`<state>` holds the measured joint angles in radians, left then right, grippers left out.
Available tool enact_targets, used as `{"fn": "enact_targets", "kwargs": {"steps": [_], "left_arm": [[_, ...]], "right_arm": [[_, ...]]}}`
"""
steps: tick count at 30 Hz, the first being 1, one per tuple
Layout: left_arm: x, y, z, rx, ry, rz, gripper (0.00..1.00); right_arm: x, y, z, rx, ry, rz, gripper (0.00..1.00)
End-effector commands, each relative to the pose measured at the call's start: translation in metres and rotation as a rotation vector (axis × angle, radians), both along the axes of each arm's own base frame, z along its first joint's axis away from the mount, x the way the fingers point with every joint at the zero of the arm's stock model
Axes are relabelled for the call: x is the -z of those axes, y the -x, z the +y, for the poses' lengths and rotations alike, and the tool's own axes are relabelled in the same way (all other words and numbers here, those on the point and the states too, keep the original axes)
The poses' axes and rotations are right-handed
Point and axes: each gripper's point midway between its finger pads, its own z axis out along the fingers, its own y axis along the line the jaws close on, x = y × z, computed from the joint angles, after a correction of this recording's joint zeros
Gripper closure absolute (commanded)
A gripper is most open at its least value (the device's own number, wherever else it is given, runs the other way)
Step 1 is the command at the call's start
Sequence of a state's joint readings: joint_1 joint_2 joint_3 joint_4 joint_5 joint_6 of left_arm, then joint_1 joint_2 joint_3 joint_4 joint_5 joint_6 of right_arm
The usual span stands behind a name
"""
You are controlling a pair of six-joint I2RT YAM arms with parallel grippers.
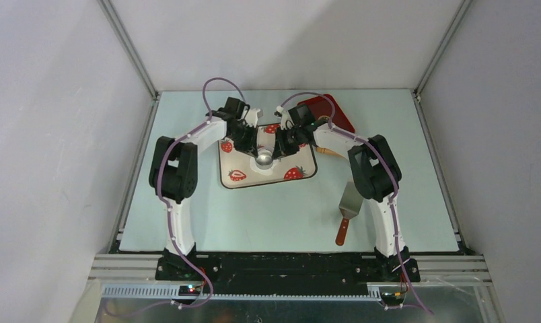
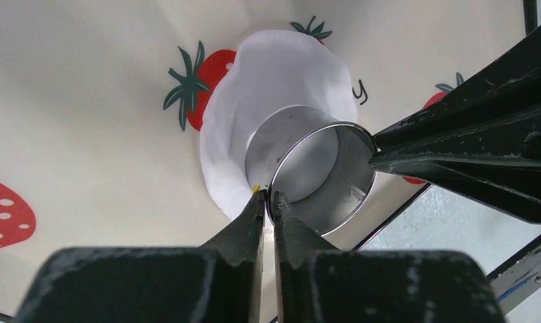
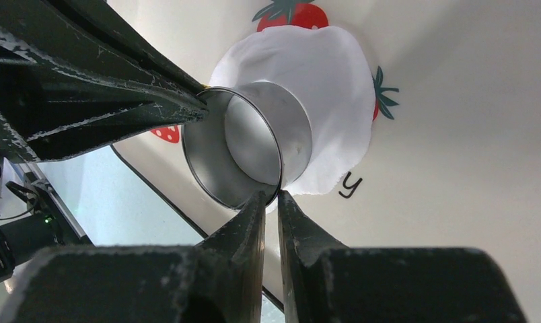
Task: Roll out the dumpling wrappers from the dough
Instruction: Press the dumpling wrapper on the work surface.
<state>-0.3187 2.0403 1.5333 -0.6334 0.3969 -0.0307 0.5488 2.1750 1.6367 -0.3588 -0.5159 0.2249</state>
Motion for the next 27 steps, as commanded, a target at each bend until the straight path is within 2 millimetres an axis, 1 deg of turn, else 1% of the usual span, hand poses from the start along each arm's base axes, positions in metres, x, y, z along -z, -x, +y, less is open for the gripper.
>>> {"fn": "enact_targets", "kwargs": {"steps": [1, 8, 12, 17, 27], "left_arm": [[0.005, -0.006, 0.0, -0.019, -0.021, -0.009, 0.91], [0.011, -0.007, 0.003, -0.03, -0.042, -0.001, 1.0], [0.015, -0.007, 0.006, -0.034, -0.059, 0.007, 1.0], [0.019, -0.006, 0.006, -0.033, -0.071, 0.021, 1.0], [0.018, 0.0, 0.001, -0.015, -0.073, 0.023, 1.0]], "right_arm": [[0.0, -0.007, 0.006, 0.007, -0.005, -0.01, 0.85], [0.007, -0.009, 0.005, 0.018, 0.009, 0.005, 0.87], [0.011, -0.009, 0.005, 0.022, 0.019, 0.012, 0.89], [0.019, -0.009, 0.003, 0.026, 0.041, 0.02, 0.95], [0.033, -0.016, -0.004, 0.054, 0.097, 0.017, 1.0]]}}
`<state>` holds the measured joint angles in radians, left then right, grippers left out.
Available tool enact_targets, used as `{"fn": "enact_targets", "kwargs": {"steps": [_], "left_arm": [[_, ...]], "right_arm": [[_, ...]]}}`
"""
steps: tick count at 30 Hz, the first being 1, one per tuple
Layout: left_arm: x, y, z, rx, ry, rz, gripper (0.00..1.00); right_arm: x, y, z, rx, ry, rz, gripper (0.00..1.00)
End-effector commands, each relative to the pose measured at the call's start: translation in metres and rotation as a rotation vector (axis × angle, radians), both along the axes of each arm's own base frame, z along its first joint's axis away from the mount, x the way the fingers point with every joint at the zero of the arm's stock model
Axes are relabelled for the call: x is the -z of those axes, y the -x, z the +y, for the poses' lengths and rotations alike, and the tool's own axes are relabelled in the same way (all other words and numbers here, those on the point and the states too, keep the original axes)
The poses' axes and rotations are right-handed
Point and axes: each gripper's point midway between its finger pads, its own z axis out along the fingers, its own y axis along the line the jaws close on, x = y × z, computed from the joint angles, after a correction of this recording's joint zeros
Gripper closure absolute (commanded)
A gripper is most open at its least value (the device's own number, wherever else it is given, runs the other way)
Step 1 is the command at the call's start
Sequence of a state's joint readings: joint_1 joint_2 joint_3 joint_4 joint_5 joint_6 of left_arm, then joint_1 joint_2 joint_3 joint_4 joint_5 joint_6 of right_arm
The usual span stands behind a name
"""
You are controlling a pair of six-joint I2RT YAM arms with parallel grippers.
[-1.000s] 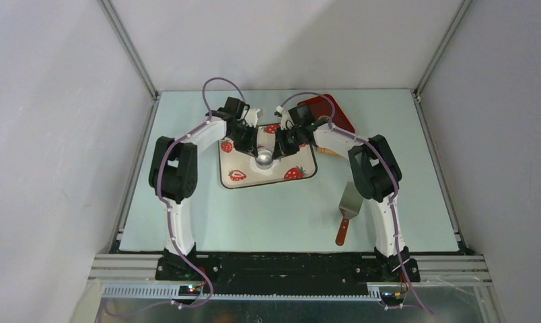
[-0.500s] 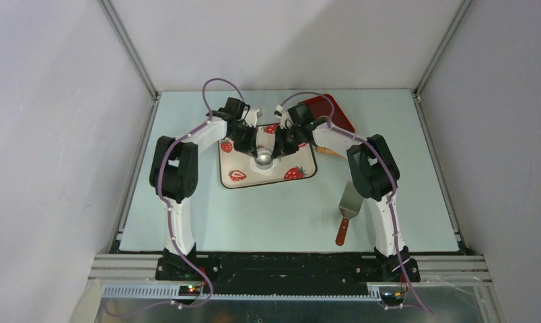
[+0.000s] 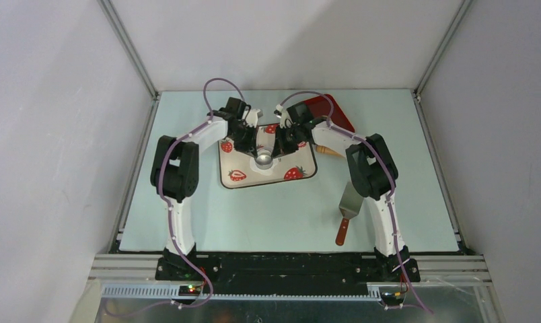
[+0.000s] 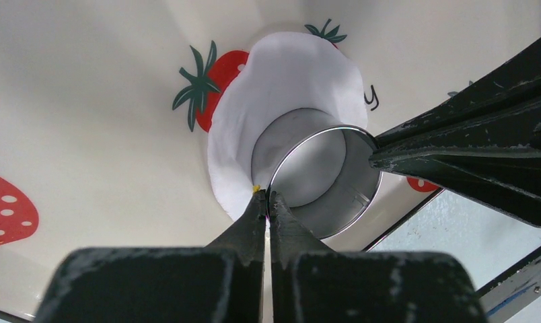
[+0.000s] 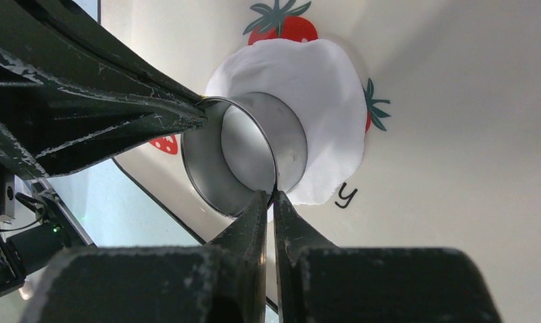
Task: Roll out the dumpling wrappers from the dough
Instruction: Press the dumpling wrapper on the work surface.
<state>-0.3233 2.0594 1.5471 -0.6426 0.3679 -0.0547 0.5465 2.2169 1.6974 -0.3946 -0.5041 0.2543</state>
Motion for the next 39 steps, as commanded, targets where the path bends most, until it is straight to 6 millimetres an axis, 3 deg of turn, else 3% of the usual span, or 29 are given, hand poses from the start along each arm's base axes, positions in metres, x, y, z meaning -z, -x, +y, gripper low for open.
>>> {"fn": "enact_targets", "kwargs": {"steps": [1, 24, 39], "left_arm": [[0.011, 0.003, -0.001, 0.015, -0.049, 0.006, 1.0], [0.012, 0.01, -0.002, 0.037, -0.056, 0.022, 1.0], [0.006, -0.018, 0.005, 0.0, -0.125, -0.051, 1.0]], "right_arm": [[0.031, -0.009, -0.007, 0.025, 0.091, -0.008, 1.0], [0.047, -0.012, 0.001, 0.052, 0.12, -0.006, 1.0], [0.047, 0.013, -0.001, 0.012, 0.108, 0.035, 1.0]]}}
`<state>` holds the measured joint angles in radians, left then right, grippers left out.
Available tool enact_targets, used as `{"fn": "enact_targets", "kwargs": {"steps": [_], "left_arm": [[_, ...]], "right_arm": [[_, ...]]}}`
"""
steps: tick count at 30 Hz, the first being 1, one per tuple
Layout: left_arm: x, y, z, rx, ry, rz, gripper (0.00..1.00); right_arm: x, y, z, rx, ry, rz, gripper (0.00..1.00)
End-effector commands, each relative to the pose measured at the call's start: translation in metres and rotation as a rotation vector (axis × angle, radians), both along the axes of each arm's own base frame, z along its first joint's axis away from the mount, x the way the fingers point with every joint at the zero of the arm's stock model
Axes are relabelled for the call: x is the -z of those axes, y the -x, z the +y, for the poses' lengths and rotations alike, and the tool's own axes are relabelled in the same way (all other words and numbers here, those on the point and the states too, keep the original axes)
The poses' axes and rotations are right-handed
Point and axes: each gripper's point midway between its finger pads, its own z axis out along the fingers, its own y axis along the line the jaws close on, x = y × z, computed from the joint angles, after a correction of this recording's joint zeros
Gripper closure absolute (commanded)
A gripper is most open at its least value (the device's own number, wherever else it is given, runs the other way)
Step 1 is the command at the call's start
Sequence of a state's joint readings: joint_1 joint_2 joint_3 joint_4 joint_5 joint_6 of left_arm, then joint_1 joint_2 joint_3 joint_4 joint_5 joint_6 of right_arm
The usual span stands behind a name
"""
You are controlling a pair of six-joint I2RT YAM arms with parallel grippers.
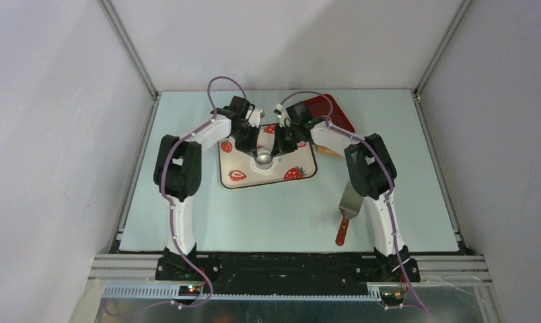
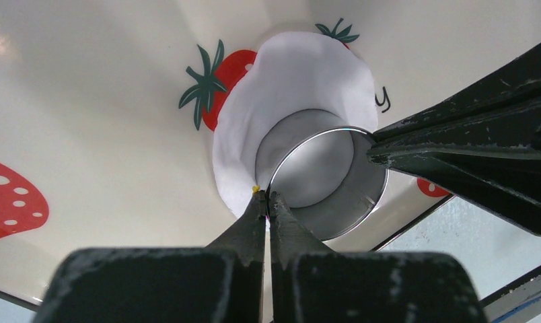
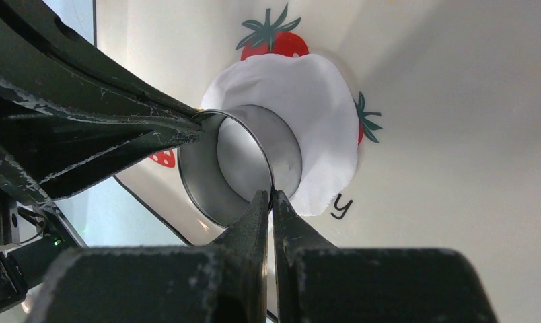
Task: Roll out the dumpling wrappers from the dough
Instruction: Press the dumpling wrapper on the work surface.
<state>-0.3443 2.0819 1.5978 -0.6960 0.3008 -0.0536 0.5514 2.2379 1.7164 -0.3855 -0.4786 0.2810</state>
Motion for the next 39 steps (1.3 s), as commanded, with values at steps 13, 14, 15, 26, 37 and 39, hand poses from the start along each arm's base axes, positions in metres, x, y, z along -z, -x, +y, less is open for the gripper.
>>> {"fn": "enact_targets", "kwargs": {"steps": [13, 14, 15, 26, 37, 39], "left_arm": [[0.007, -0.016, 0.007, 0.004, -0.079, -0.054, 1.0], [0.007, -0.015, 0.008, 0.005, -0.081, -0.054, 1.0], [0.008, -0.012, 0.009, 0.007, -0.084, -0.05, 1.0], [0.014, 0.008, 0.01, 0.036, -0.084, -0.017, 1.0], [0.015, 0.01, -0.011, 0.072, -0.066, -0.016, 1.0], [0.014, 0.01, -0.014, 0.076, -0.061, -0.018, 1.0]], "right_arm": [[0.047, 0.029, -0.002, -0.028, 0.11, 0.036, 1.0], [0.046, 0.025, 0.0, -0.023, 0.116, 0.024, 1.0], [0.049, 0.024, 0.001, -0.021, 0.123, 0.026, 1.0], [0.05, 0.014, 0.016, -0.014, 0.154, -0.003, 1.0], [0.049, 0.004, -0.01, 0.093, 0.144, 0.049, 1.0], [0.048, 0.002, -0.013, 0.1, 0.14, 0.053, 1.0]]}}
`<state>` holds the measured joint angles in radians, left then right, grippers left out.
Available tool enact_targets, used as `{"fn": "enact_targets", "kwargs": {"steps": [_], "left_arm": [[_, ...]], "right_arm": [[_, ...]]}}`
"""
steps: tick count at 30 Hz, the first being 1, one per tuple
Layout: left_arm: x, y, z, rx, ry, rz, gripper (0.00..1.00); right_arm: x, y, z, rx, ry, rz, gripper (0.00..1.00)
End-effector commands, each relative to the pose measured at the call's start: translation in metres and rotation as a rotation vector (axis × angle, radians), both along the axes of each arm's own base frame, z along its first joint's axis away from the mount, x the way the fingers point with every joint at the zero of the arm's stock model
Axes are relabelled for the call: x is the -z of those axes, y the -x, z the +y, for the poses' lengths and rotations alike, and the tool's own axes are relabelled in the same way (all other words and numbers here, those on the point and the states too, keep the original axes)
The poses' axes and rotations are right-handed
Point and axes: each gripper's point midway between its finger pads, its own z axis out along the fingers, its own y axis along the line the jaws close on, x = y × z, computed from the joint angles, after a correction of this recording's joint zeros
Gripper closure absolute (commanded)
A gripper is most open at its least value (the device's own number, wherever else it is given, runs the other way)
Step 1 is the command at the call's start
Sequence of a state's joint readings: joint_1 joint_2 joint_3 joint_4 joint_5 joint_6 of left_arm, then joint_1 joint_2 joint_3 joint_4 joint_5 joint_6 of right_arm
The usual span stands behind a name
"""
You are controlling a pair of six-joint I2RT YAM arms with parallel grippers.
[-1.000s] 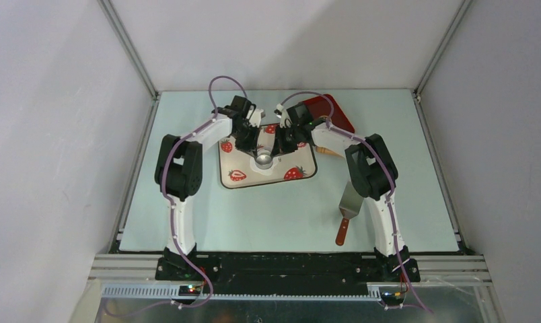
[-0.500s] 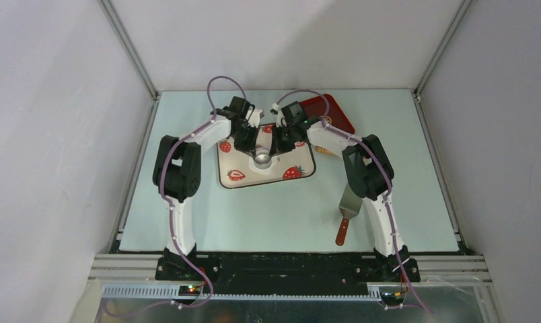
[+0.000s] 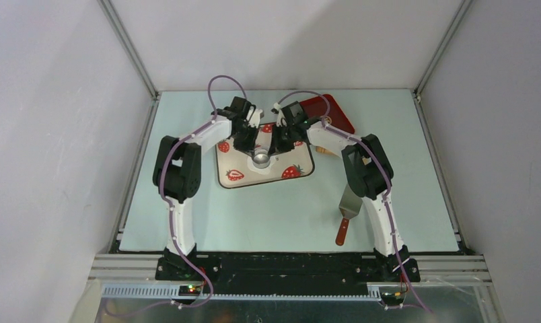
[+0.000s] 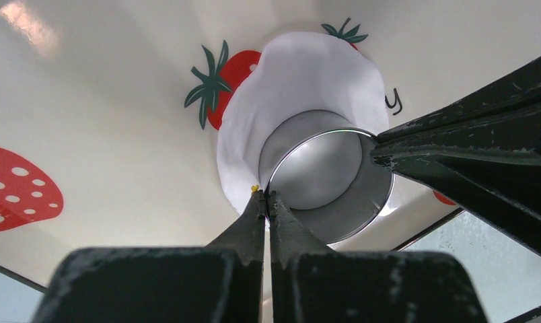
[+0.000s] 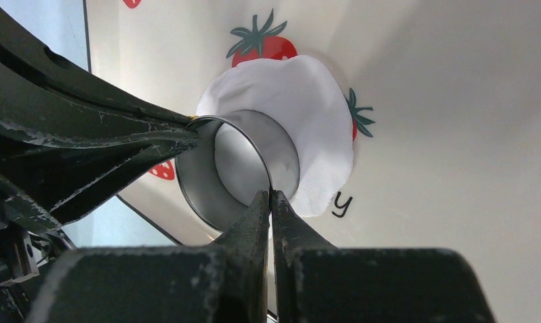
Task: Roll out the dumpling wrappers from the dough
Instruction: Press the dumpling wrapper on the work surface.
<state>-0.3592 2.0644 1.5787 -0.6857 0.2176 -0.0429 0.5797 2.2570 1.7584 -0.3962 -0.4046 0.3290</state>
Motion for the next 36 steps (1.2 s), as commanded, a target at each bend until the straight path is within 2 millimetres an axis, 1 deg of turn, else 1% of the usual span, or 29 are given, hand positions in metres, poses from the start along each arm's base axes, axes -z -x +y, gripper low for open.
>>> {"fn": "enact_targets", "kwargs": {"steps": [1, 3, 7, 11, 13, 14, 18, 22, 24, 27, 29, 33, 36], "left_arm": [[0.012, 0.011, -0.022, 0.085, 0.008, 0.021, 1.0], [0.01, 0.01, -0.022, 0.086, 0.002, 0.013, 1.0], [0.007, 0.009, -0.016, 0.079, -0.018, -0.004, 1.0], [0.008, 0.006, -0.004, 0.054, -0.018, 0.004, 1.0], [0.01, 0.004, 0.0, 0.044, -0.011, 0.009, 1.0], [0.011, 0.004, 0.001, 0.042, -0.008, 0.014, 1.0], [0.017, 0.008, -0.003, 0.049, 0.005, 0.037, 1.0], [0.015, 0.007, -0.004, 0.046, 0.01, 0.033, 1.0], [0.013, 0.006, -0.004, 0.044, 0.012, 0.029, 0.97], [0.011, 0.006, -0.004, 0.044, 0.013, 0.025, 0.93], [0.011, 0.006, -0.004, 0.043, 0.011, 0.024, 0.92], [0.01, 0.005, -0.004, 0.042, 0.012, 0.022, 0.93], [0.008, 0.004, -0.004, 0.04, 0.011, 0.016, 0.93]], "right_arm": [[0.048, 0.008, -0.023, 0.049, 0.106, 0.067, 1.0], [0.046, 0.009, -0.021, 0.037, 0.106, 0.06, 1.0], [0.043, 0.011, -0.017, 0.016, 0.116, 0.033, 1.0], [0.04, 0.012, -0.008, 0.0, 0.112, 0.024, 1.0], [0.042, 0.015, -0.003, -0.016, 0.118, 0.023, 1.0], [0.041, 0.016, 0.0, -0.022, 0.12, 0.021, 1.0], [0.044, 0.018, 0.003, -0.027, 0.127, 0.023, 1.0], [0.043, 0.017, 0.0, -0.023, 0.124, 0.026, 1.0], [0.04, 0.016, 0.001, -0.028, 0.116, 0.022, 0.99], [0.034, 0.016, 0.005, -0.044, 0.101, 0.01, 0.89], [0.029, 0.016, 0.008, -0.053, 0.092, 0.002, 0.83], [0.023, 0.016, 0.011, -0.065, 0.082, -0.012, 0.8], [0.021, 0.015, 0.011, -0.067, 0.079, -0.016, 0.8]]}}
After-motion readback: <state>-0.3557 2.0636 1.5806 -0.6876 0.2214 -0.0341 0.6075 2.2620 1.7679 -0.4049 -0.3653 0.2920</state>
